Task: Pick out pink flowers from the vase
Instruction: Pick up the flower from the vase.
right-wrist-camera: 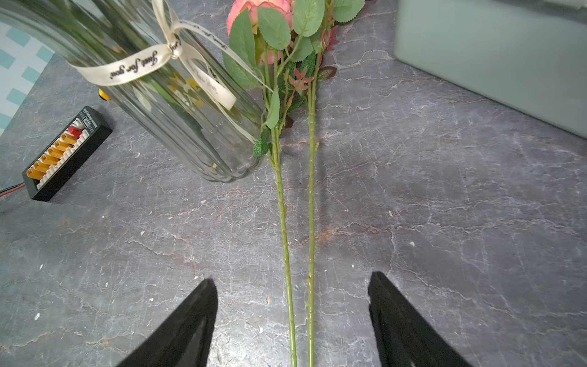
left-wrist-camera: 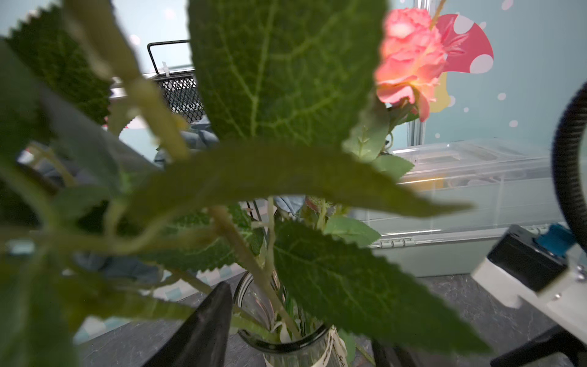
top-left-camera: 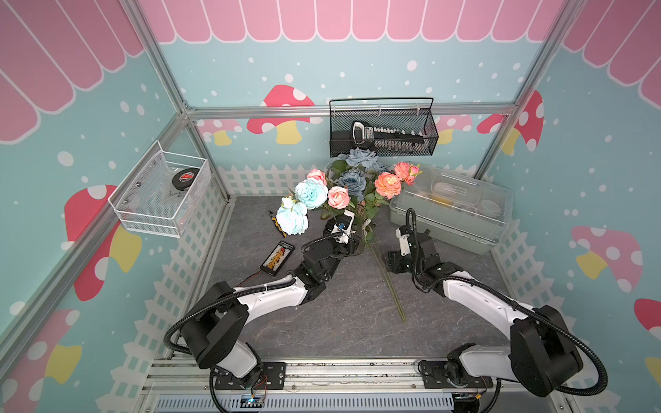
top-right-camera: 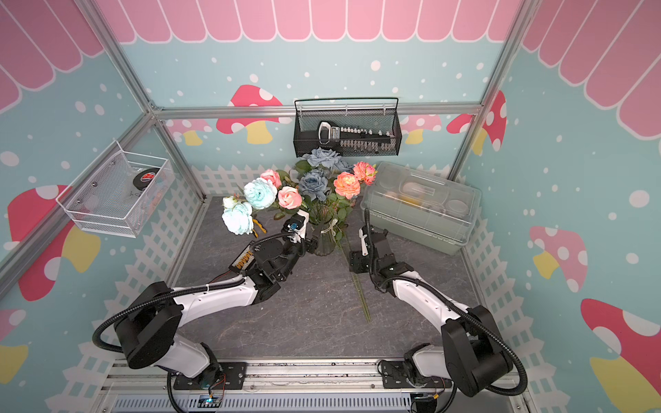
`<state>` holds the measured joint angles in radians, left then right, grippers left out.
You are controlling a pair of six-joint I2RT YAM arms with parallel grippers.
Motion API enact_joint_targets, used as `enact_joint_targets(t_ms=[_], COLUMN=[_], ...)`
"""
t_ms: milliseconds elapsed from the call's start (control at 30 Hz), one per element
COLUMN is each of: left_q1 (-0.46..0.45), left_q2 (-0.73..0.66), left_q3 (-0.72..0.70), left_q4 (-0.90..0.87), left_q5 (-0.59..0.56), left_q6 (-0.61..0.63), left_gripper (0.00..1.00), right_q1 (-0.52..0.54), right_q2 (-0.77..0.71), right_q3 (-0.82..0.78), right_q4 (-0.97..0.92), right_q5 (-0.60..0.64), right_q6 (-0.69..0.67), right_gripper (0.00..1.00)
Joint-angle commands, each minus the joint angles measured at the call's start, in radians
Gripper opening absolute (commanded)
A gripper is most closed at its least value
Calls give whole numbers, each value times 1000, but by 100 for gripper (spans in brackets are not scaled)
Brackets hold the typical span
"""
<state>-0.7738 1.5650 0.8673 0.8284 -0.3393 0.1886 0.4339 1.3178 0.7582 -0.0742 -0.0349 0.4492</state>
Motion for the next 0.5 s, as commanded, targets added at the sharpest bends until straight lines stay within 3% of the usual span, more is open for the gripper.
enact_joint_targets(t_ms=[0, 100, 400, 467], left_q1=[22, 24, 27, 27], left_q2=[26, 45, 78, 77], left_q3=[43, 64, 112, 113], left_q4=[22, 15, 0, 6], left_q5=[9, 14, 47, 39], left_q6=[-25, -28, -32, -40], left_gripper=[65, 59, 28, 10], right_q1=[5, 6, 6, 6], right_q2=[-23, -51, -157, -186], right_q3=[-9, -12, -5, -5], right_q4=[-3, -16, -91, -111], right_q5=[10, 28, 90, 104], right_q6=[-7, -8, -19, -26], right_gripper=[74, 76, 79, 79])
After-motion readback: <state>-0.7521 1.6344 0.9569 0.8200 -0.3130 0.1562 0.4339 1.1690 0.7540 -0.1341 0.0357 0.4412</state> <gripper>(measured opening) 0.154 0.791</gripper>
